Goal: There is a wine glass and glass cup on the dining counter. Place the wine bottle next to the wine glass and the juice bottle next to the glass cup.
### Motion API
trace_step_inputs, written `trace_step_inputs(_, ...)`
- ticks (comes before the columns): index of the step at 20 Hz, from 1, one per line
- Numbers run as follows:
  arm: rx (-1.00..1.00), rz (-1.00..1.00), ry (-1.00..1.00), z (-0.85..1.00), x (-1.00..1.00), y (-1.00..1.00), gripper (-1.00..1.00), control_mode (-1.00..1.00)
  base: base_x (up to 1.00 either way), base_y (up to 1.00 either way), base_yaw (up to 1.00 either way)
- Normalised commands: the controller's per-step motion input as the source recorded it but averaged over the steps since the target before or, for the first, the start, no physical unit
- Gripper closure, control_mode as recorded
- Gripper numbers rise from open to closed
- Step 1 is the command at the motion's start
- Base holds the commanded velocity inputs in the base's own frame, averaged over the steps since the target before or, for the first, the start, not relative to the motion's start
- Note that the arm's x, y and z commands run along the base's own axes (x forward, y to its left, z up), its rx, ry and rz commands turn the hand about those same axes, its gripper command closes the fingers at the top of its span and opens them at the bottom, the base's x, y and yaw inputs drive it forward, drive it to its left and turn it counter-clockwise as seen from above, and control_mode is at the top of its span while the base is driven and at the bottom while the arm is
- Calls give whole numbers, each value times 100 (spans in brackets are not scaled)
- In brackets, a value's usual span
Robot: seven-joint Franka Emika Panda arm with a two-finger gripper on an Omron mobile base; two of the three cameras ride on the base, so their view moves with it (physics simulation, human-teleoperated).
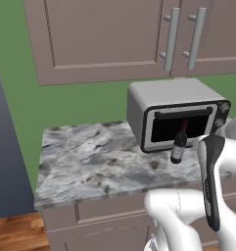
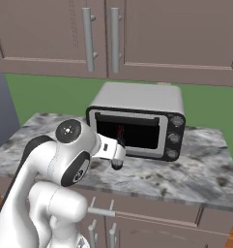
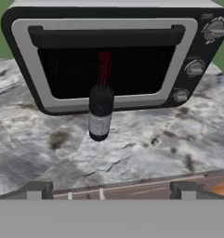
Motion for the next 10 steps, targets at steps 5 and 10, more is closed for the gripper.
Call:
trace_step_inputs(5, 0, 0, 0, 0, 0, 0, -100, 100, 0, 0, 0)
trace_step_inputs(10, 0, 0, 0, 0, 0, 0, -100, 100, 0, 0, 0)
